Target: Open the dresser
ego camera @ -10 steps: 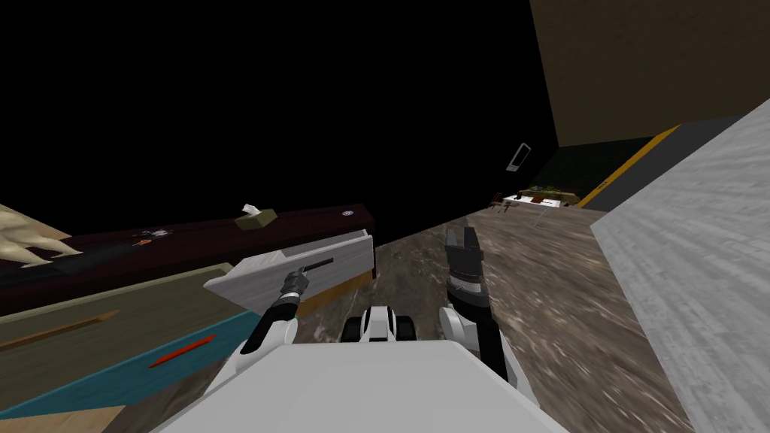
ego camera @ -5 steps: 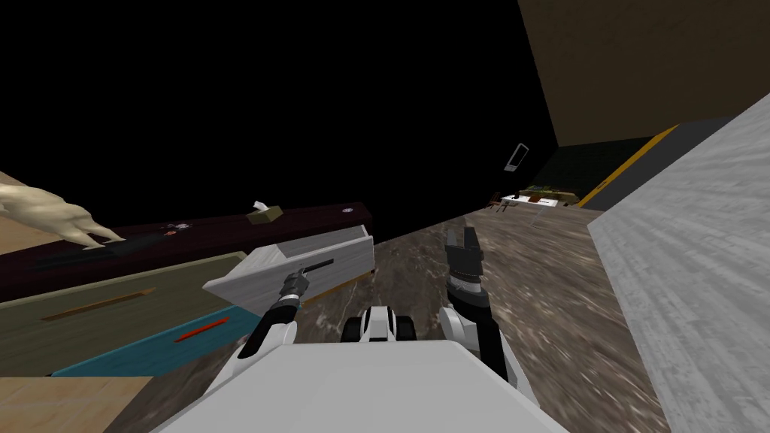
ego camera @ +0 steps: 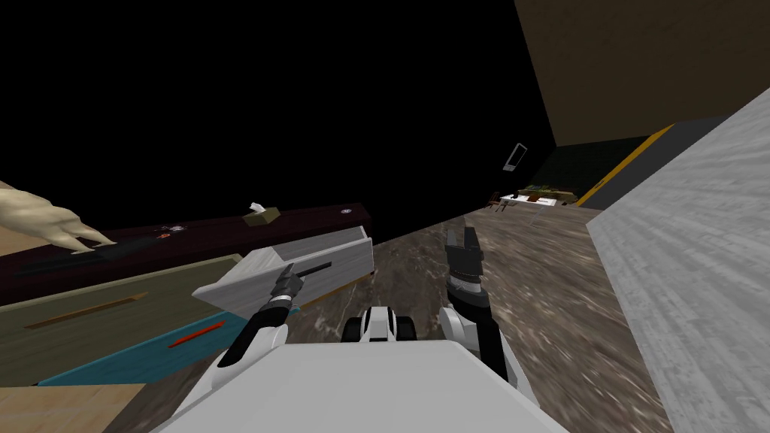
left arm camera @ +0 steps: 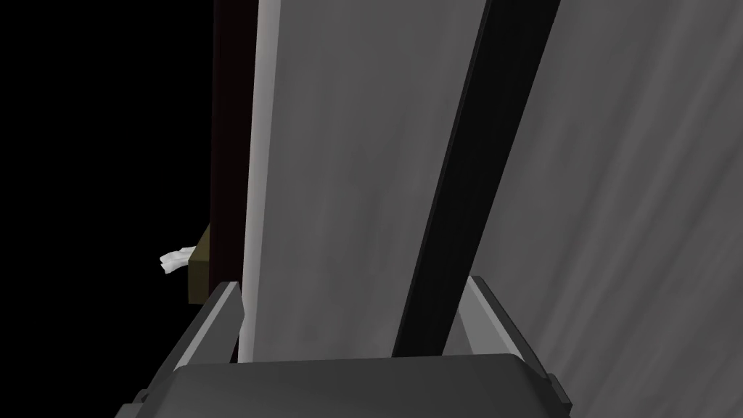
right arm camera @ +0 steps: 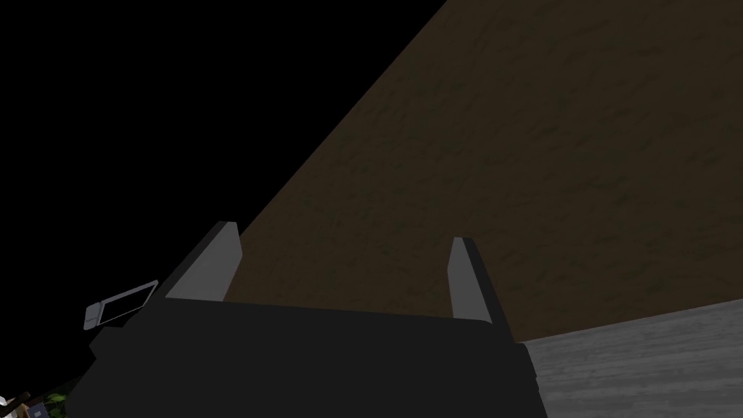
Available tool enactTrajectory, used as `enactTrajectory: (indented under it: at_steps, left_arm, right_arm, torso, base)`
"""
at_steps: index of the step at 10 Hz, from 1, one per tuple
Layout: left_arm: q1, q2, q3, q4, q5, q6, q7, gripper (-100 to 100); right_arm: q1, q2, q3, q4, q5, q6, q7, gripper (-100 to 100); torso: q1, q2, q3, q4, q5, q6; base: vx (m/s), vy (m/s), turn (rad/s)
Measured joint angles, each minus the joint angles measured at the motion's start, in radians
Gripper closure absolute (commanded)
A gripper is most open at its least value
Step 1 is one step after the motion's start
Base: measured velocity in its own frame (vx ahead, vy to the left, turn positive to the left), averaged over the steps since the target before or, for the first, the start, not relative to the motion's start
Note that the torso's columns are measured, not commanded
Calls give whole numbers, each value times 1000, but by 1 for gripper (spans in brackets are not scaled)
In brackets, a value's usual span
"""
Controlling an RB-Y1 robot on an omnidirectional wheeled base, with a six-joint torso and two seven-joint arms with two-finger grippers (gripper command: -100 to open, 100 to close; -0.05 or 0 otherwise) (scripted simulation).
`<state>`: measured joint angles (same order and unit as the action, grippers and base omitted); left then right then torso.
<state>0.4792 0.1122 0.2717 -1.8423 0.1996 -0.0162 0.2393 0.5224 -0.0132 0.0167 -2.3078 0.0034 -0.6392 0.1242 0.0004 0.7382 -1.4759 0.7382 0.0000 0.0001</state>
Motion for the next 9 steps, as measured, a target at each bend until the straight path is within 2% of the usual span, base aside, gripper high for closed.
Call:
enactTrajectory:
  at_steps: [2, 5, 6, 9]
  left_arm:
    - [29, 5, 5, -55, 7, 41, 8, -100]
    - [56, 16, 11, -98, 17, 72, 18, -100]
    - [58, 15, 10, -97, 17, 73, 18, 0]
    - [60, 13, 9, -91, 16, 74, 17, 0]
  right_arm:
    - [0, 0, 0, 0, 0, 0, 0, 0]
    - [0, 0, 0, 0, 0, 0, 0, 0]
    - [0, 0, 0, 0, 0, 0, 0, 0]
    - [0, 0, 0, 0, 0, 0, 0, 0]
  torso:
    - [-2, 2, 1, 3, -3, 0]
    - [-6, 6, 1, 5, -7, -1]
    - [-5, 6, 1, 4, -5, 0]
    - [-3, 2, -1, 1, -3, 0]
  base:
    - [18, -16, -15]
    - [14, -4, -3]
    - [0, 0, 0]
    - [0, 0, 0]
